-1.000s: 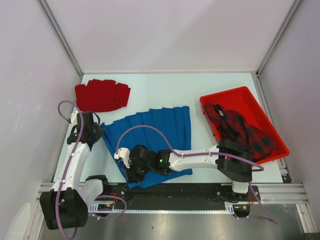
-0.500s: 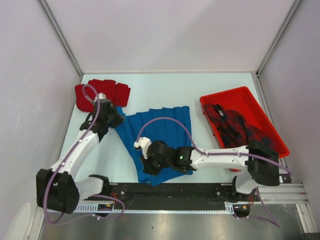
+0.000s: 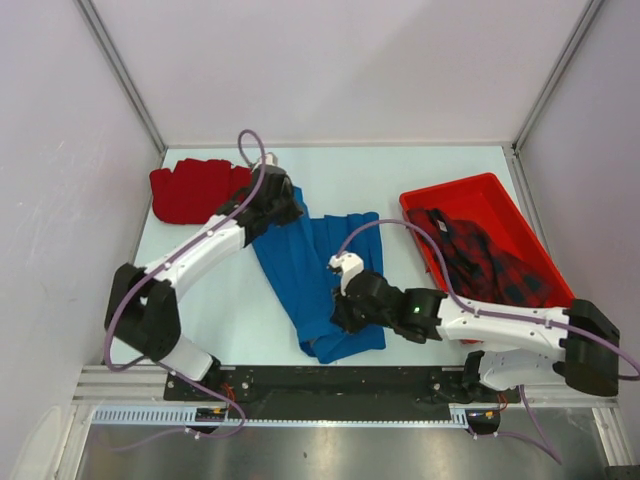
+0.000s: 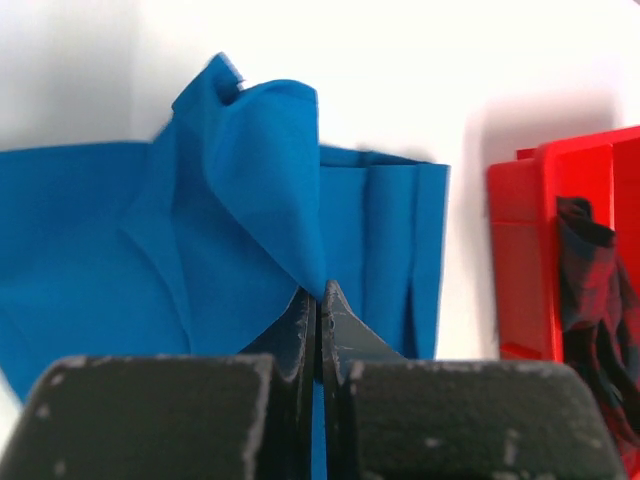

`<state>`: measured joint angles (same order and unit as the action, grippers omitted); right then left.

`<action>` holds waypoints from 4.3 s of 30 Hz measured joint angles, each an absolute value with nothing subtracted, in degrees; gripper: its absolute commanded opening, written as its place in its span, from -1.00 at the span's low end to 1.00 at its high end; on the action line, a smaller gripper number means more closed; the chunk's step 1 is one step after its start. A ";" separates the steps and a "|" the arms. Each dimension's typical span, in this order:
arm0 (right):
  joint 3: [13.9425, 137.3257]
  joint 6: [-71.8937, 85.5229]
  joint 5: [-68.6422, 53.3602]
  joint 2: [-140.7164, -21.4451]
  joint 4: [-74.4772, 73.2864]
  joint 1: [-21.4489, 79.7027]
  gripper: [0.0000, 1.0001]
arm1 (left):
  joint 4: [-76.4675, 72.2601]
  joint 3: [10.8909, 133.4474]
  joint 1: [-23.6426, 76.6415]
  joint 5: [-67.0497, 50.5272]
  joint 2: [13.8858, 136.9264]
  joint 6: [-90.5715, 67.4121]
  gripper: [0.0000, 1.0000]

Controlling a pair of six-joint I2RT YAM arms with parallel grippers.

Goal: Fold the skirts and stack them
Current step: Fold the skirt at the center of the board.

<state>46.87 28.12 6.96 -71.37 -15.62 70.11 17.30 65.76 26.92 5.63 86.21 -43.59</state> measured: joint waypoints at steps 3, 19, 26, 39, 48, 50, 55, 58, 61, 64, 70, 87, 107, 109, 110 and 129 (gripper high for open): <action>44.86 30.00 8.58 -67.31 -17.74 68.01 -1.00 | 17.26 70.39 29.30 6.07 90.63 -43.53 -0.99; 35.77 39.13 11.31 -58.98 -22.70 63.35 -1.00 | 19.25 89.80 38.81 5.72 111.37 -39.57 -0.99; 35.14 42.30 12.71 -57.87 -26.06 62.63 -0.96 | 20.32 94.56 40.23 4.40 117.93 -37.91 -0.99; 33.06 45.47 12.19 -57.47 -28.93 60.99 -0.73 | 18.44 97.08 41.52 0.32 122.21 -36.77 -0.67; 32.62 44.84 9.98 -53.19 -32.56 59.46 0.44 | 17.04 98.89 42.04 -0.99 123.61 -34.68 0.92; 32.62 43.88 9.61 -50.78 -32.69 58.94 0.53 | 16.73 98.35 42.04 -1.91 122.72 -34.46 1.00; 33.28 40.18 7.29 -45.71 -30.89 58.30 1.00 | 16.91 96.55 42.04 -2.55 116.68 -33.61 1.00; 33.95 37.87 2.22 -46.19 -24.93 58.30 1.00 | 16.71 92.84 42.04 -0.75 109.30 -32.82 0.99; 34.65 36.69 -4.99 -51.37 -15.14 58.43 1.00 | 16.34 86.26 41.95 2.37 99.42 -32.14 1.00; 35.79 36.82 -13.82 -62.54 -1.85 59.13 0.99 | 14.96 78.70 40.99 4.73 90.41 -31.86 0.99; 36.47 39.16 -22.04 -79.88 9.74 61.52 0.99 | 15.14 66.74 32.49 4.86 82.91 -31.97 1.00; 37.87 38.96 -13.17 -82.70 -2.07 61.87 1.00 | 17.15 78.63 25.98 -0.34 105.54 -17.67 1.00; 35.88 32.34 -13.32 -74.32 -16.78 49.19 0.99 | 16.43 67.77 25.69 2.61 107.72 -17.56 0.01; 35.53 31.57 -14.02 -73.38 -17.89 49.45 0.99 | 15.99 64.73 25.69 2.94 105.14 -18.68 -0.03; 35.40 31.22 -14.39 -72.62 -18.72 49.76 1.00 | 15.35 63.09 25.71 3.22 103.88 -19.57 -0.03; 34.52 35.79 -10.98 -49.82 -37.71 35.62 1.00 | 32.58 31.44 38.13 15.16 60.01 -47.70 0.75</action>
